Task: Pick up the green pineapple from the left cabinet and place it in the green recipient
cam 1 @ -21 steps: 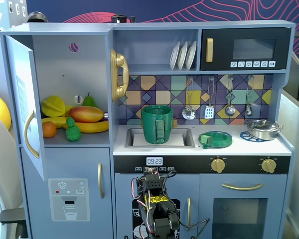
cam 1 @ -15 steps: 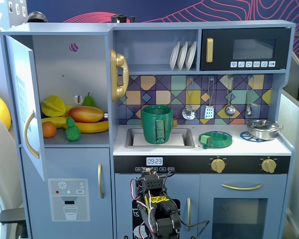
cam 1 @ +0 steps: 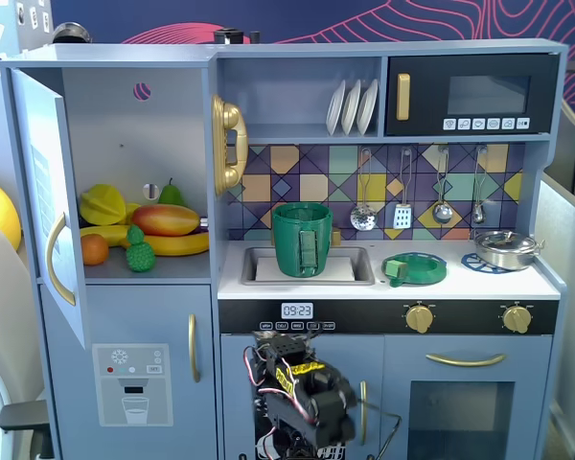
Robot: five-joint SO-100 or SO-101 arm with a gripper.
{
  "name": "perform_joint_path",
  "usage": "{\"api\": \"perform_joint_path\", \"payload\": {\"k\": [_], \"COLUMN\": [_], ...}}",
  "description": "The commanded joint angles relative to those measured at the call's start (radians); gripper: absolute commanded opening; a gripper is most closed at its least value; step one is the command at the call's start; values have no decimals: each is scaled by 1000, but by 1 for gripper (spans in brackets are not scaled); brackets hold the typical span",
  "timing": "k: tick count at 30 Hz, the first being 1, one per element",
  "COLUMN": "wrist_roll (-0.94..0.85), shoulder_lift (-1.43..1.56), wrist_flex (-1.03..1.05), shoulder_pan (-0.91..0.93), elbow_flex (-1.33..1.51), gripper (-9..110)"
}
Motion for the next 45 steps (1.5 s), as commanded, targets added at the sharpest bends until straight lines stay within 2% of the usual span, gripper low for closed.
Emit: {"api": "perform_joint_path", "payload": {"k": [1, 4, 9, 21, 23, 24, 26, 27, 35, 45], "wrist_roll": [15, -17, -120, -195, -199, -179, -121, -123, -198, -190], "shoulder_lift": [-61, -61, -91, -370, -399, -408, -422, -426, -486, -583], "wrist_flex": [-391, -592, -770, -824, -838, -861, -904, -905, -931, -1049], "shoulder_pan": [-147, -235, -316, -336, -318, -308, -287, -278, -235, -244], "elbow_flex": [-78, -100, -202, -721, -775, -793, -816, -827, -839, -851], "gripper": [3, 2, 0, 5, 8, 14, 30, 33, 37, 40]}}
